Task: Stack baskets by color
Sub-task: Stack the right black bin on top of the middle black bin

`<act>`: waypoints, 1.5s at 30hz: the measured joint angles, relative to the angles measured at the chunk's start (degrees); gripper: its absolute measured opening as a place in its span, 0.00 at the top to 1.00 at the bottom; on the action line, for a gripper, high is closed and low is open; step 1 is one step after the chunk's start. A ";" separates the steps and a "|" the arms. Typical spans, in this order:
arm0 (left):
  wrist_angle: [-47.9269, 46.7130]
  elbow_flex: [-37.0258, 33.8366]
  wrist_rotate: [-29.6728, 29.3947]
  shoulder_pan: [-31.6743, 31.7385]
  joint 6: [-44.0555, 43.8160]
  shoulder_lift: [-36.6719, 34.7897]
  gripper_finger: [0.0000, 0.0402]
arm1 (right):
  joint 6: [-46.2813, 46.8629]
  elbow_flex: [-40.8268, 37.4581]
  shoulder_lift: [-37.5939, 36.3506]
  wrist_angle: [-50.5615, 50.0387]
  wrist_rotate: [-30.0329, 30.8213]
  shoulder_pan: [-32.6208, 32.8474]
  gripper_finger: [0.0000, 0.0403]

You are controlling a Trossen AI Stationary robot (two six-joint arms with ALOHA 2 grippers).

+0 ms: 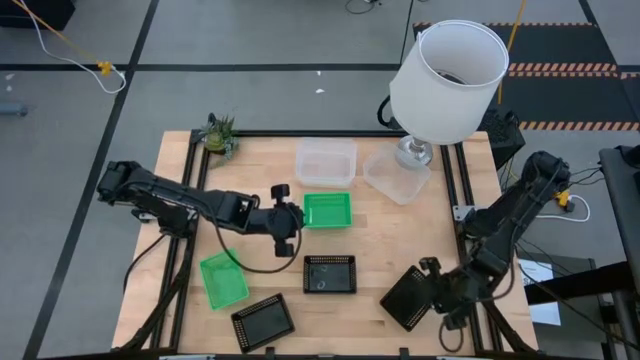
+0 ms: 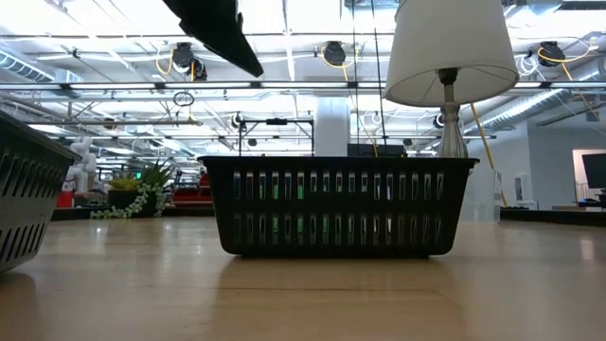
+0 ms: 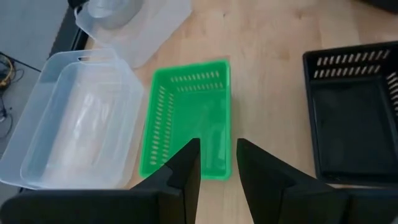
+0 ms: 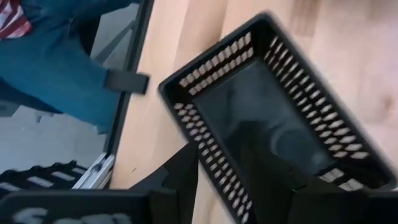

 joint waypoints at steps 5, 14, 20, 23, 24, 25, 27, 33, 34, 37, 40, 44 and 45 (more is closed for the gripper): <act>0.00 0.00 0.09 -0.45 0.08 0.04 0.74 | 0.91 -0.31 1.43 0.38 0.07 3.60 0.71; 0.74 0.00 0.09 -0.35 0.31 0.04 0.74 | 0.64 -4.47 4.99 0.24 0.08 5.82 0.69; 1.46 0.00 0.09 -0.33 0.32 0.04 0.74 | -2.17 -6.29 6.17 0.26 0.09 5.82 0.75; 1.45 0.00 0.09 -0.36 0.32 0.07 0.74 | -4.09 -6.38 6.14 0.37 0.09 5.81 0.84; 1.40 0.00 0.10 -0.36 0.32 0.07 0.74 | -4.64 -6.38 6.14 0.39 0.09 5.82 0.88; 1.19 0.00 0.09 -0.36 0.32 0.07 0.74 | -5.05 -6.38 6.12 0.34 0.09 5.80 0.92; 0.08 0.00 0.09 -0.35 0.31 0.07 0.74 | -5.32 -6.38 6.11 0.28 0.08 5.76 0.97; -3.65 0.00 0.07 -0.35 -1.12 0.07 0.74 | 0.62 -3.69 6.12 -1.40 0.11 4.97 0.96; -4.00 0.00 0.07 -0.33 -1.34 0.07 0.74 | 1.63 -2.66 6.12 -2.20 0.09 4.68 0.97; -4.10 0.00 0.04 -0.35 -1.52 0.07 0.74 | 3.70 1.31 6.12 -5.55 1.01 3.55 0.98; -4.41 0.02 -0.46 -0.35 -1.55 0.07 0.74 | 6.29 6.16 6.12 -9.33 5.42 2.33 0.98; -6.56 0.02 -1.51 -0.36 -2.66 0.07 0.74 | 7.83 12.40 6.12 -12.35 11.94 0.04 0.98; -7.15 0.02 -1.55 -0.36 -3.13 0.07 0.74 | 7.89 13.88 6.12 -12.59 13.28 -0.75 0.98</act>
